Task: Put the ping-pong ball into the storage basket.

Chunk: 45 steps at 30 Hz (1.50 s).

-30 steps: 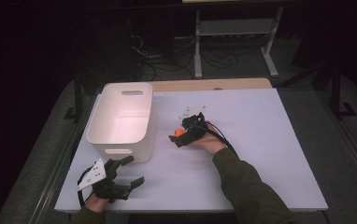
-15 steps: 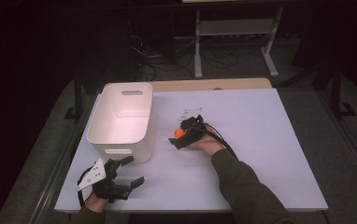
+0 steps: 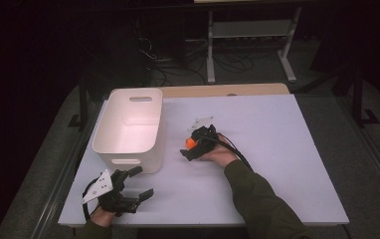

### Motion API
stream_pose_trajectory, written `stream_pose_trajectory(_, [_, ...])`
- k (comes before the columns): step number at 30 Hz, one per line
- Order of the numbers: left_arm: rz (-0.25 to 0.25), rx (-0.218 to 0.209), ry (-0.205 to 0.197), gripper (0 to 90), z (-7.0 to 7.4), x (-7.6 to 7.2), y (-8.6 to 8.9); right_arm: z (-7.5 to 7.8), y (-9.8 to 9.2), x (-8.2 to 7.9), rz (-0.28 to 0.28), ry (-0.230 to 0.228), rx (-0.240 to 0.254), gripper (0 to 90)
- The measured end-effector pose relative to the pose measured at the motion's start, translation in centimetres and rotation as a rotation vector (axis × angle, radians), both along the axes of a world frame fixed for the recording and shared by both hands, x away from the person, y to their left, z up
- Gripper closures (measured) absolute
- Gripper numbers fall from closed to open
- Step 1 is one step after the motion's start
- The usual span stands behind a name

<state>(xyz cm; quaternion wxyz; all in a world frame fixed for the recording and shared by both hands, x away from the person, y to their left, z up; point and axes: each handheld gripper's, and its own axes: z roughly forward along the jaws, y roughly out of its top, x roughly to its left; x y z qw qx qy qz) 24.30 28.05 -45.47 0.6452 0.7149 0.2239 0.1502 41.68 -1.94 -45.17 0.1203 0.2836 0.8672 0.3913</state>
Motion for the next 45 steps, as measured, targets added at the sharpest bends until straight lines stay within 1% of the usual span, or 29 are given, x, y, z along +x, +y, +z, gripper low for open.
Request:
stream_pose_trajectory(3, [0.000,0.000,0.000,13.7,0.00,0.00,0.00,-0.27,0.13,-0.01,0.002,0.007,-0.009,0.0])
stream_pose_trajectory(6, [0.000,0.000,0.000,13.7,0.00,0.00,0.00,-0.39,0.20,-0.02,0.000,0.011,-0.007,0.0])
stream_pose_trajectory(17, [0.000,0.000,0.000,13.7,0.00,0.00,-0.01,-0.37,0.15,-0.07,-0.005,0.010,-0.004,6.2])
stream_pose_trajectory(20, [0.000,0.000,0.001,13.7,0.00,0.01,0.00,-0.41,0.11,-0.12,-0.005,0.015,-0.010,8.6])
stream_pose_trajectory(24, [-0.001,0.001,0.001,13.7,0.00,0.02,0.00,-0.42,0.02,-0.16,-0.006,0.018,-0.003,12.9])
stream_pose_trajectory(28, [0.000,0.002,0.001,13.7,0.00,0.02,0.00,-0.46,0.04,-0.17,-0.004,0.021,-0.010,14.2])
stream_pose_trajectory(30, [-0.001,0.001,0.001,13.7,0.00,0.02,0.00,-0.45,0.03,-0.18,-0.007,0.027,-0.008,16.5])
stream_pose_trajectory(41, [-0.001,0.000,0.001,13.7,0.00,0.02,0.00,-0.44,0.01,-0.23,-0.001,0.022,-0.015,24.5])
stream_pose_trajectory(43, [-0.001,0.001,0.002,13.7,0.00,0.03,0.00,-0.43,-0.01,-0.21,-0.003,0.018,-0.012,27.8])
stream_pose_trajectory(45, [0.000,0.000,0.002,13.7,0.00,0.02,0.01,-0.42,-0.01,-0.21,-0.004,0.019,-0.012,28.7])
